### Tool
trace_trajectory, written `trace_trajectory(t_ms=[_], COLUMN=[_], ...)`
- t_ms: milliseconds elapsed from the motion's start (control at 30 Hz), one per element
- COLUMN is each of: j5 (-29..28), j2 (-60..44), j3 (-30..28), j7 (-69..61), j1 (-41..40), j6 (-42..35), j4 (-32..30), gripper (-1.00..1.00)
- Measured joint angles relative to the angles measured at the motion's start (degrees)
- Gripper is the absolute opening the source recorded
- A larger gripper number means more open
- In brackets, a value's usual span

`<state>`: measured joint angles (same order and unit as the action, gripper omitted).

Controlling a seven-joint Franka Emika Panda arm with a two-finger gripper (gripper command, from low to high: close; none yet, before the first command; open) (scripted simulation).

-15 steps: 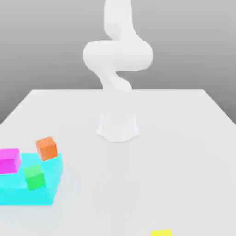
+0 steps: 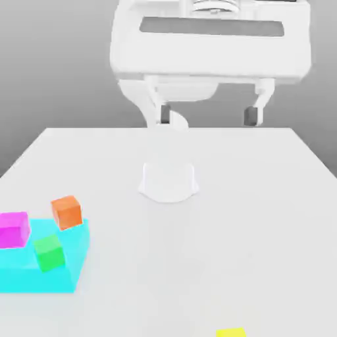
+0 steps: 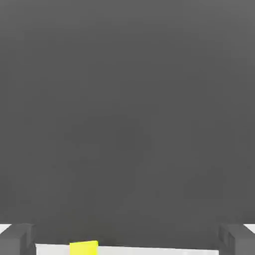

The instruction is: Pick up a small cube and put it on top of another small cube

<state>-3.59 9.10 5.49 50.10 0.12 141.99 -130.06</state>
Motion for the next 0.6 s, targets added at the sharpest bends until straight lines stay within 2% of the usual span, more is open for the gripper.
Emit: trace_trajectory(t_ms=[467, 600], j5=[-2.07, -3.25], j2=[-29.0, -37.3], j3=[1.52, 0.56], j7=[2.84, 3.82], j1=[3.03, 4.14], j6=[8.13, 13.32], j4=[1.34, 2.78], gripper=[0.0, 0.0])
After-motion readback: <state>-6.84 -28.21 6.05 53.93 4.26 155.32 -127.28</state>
